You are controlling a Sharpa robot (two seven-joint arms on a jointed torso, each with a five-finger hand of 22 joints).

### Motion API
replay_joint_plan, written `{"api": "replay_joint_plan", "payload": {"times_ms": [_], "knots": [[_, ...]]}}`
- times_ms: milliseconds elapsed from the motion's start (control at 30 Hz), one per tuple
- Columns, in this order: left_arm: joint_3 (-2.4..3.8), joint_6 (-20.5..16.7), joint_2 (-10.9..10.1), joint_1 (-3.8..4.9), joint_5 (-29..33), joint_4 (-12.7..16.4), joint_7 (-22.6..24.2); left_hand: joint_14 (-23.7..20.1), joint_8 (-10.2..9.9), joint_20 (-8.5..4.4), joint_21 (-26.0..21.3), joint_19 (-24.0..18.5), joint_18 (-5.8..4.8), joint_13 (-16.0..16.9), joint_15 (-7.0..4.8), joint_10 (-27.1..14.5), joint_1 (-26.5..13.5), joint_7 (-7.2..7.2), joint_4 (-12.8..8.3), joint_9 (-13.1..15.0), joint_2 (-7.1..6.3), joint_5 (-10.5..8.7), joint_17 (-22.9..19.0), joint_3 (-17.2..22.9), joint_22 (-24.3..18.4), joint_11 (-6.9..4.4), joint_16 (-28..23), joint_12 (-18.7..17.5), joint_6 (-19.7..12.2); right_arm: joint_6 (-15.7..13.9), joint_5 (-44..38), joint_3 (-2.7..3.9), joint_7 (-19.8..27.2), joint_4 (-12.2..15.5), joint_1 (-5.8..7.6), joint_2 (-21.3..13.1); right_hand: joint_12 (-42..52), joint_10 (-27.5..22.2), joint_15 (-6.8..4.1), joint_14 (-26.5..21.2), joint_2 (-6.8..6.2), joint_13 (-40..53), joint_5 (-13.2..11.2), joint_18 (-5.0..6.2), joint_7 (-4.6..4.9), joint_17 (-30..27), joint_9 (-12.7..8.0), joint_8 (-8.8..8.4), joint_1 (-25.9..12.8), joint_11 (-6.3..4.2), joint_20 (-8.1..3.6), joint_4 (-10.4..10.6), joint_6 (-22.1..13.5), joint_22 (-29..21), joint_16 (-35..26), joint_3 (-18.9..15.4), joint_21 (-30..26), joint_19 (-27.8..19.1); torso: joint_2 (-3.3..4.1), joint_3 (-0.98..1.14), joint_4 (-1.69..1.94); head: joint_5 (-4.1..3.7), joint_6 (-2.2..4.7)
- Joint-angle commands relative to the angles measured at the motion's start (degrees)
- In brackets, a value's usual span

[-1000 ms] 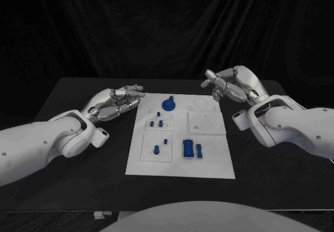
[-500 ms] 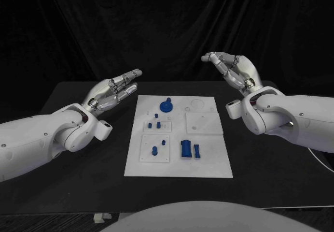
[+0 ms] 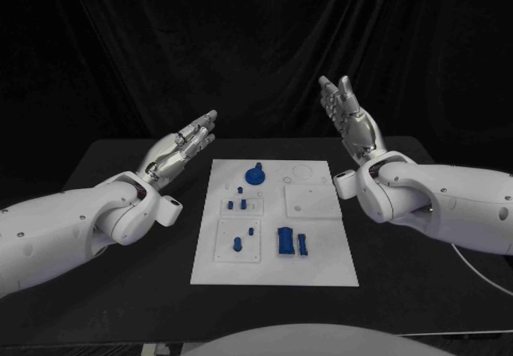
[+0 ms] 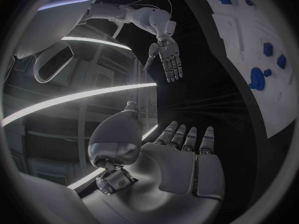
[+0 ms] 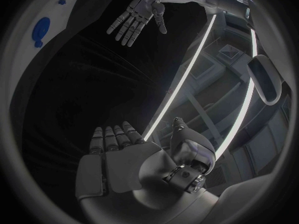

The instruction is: Assemble the parts on the task board

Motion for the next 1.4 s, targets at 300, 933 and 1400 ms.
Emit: {"api": "replay_joint_plan", "payload": {"times_ms": [300,933,1400], "knots": [[6.35,-24.28,2.73,-6.41,16.68,3.95,-5.46,-0.02,-0.5,-5.32,-0.39,-0.24,-1.64,-0.22,-1.83,-0.62,-22.26,0.51,-5.31,-0.22,-6.32,-2.03,-0.05,5.71,-0.68,-0.03,-0.21,-2.34,-6.8,-7.41,16.6,6.51,-7.09,-1.53,-7.89,6.41,-0.2,-0.2,-0.01,-0.3,-0.06,-0.07,-0.2,-0.41,0.0,-0.05,-0.05,-0.2,-5.69,-0.01,-0.29,-0.01,-1.42,-0.05,-0.21,0.14,-0.2,-0.01,-2.87,1.34,-3.06,3.03,9.52],[9.31,-33.16,3.92,-9.31,22.64,5.63,-7.62,-0.02,-0.5,-10.37,-0.39,-0.24,-1.64,-0.22,-1.83,-0.62,-33.12,0.51,-9.91,-0.22,-6.32,-2.03,-0.05,11.24,-0.68,-0.03,-0.21,-2.34,-6.8,-7.71,17.34,6.92,-7.38,-1.62,-8.37,6.8,-0.2,-0.2,-0.01,-0.3,-0.06,-0.07,-0.2,-0.41,0.0,-0.05,-0.05,-0.2,-5.69,-0.01,-0.29,-0.01,-1.42,-0.05,-0.21,0.14,-0.2,-0.01,-3.58,1.68,-3.81,3.86,12.09],[9.31,-33.16,3.92,-9.31,22.64,5.63,-7.62,-0.02,-0.5,-10.37,-0.39,-0.24,-1.64,-0.22,-1.83,-0.62,-42.6,0.51,-9.91,-0.22,-6.32,-2.03,-0.05,11.24,-0.68,-0.03,-0.21,-2.34,-6.8,-7.71,17.34,6.92,-7.38,-1.62,-8.37,6.8,-0.2,-0.2,-0.01,-0.3,-0.06,-0.07,-0.2,-0.41,0.0,-0.05,-0.05,-0.2,-5.69,-0.01,-0.29,-0.01,-1.42,-0.05,-0.21,0.14,-0.2,-0.01,-3.58,1.68,-3.81,3.86,12.09]]}}
